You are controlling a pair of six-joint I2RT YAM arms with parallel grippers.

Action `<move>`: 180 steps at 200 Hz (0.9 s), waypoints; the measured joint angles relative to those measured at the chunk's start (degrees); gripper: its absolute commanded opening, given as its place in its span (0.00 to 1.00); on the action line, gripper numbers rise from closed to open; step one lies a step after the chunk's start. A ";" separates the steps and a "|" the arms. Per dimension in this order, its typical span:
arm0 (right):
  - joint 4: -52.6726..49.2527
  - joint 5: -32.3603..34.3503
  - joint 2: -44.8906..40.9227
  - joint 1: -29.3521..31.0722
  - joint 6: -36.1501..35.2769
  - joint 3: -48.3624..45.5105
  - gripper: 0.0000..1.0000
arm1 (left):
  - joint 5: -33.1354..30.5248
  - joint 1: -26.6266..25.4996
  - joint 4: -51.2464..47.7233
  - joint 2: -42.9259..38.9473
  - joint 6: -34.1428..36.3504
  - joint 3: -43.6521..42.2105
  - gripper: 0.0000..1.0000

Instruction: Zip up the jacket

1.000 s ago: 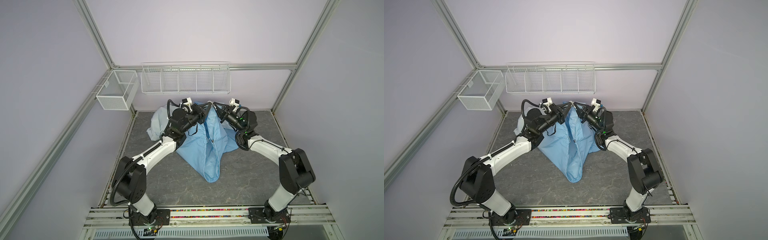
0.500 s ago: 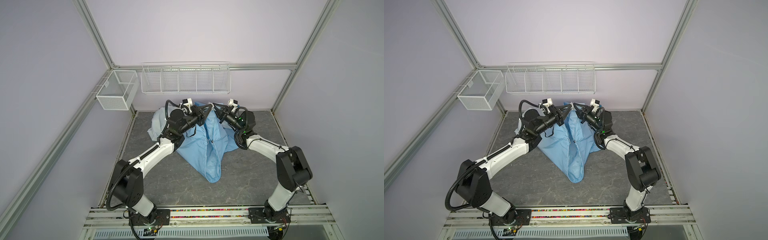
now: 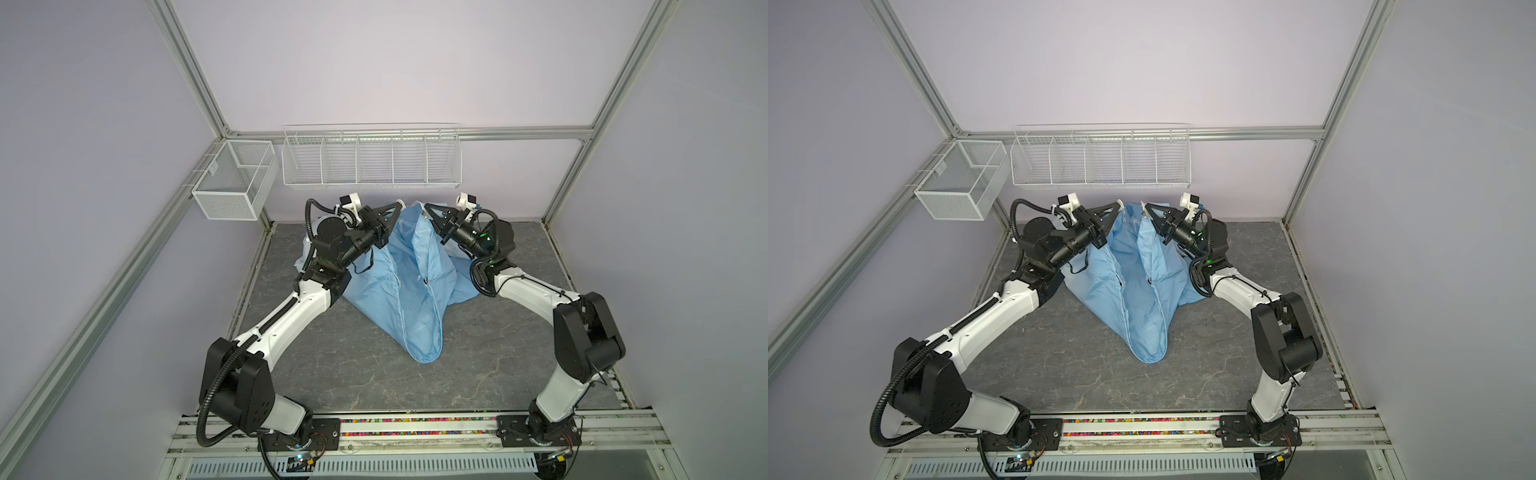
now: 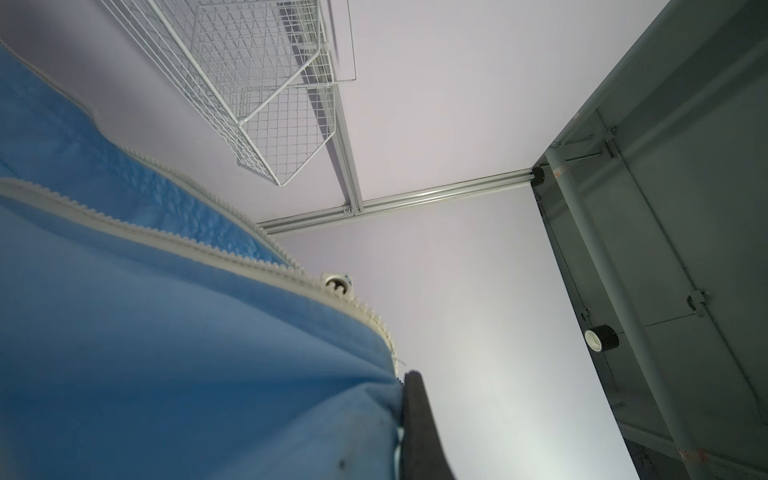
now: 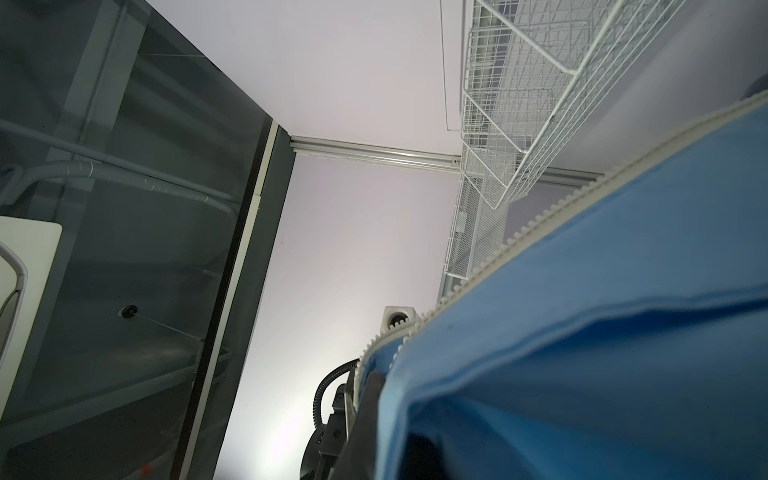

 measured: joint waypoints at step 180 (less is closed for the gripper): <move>-2.27 3.45 0.02 0.68 -1.73 1.60 0.07 | -1.14 -3.98 2.29 7.69 0.42 5.66 0.00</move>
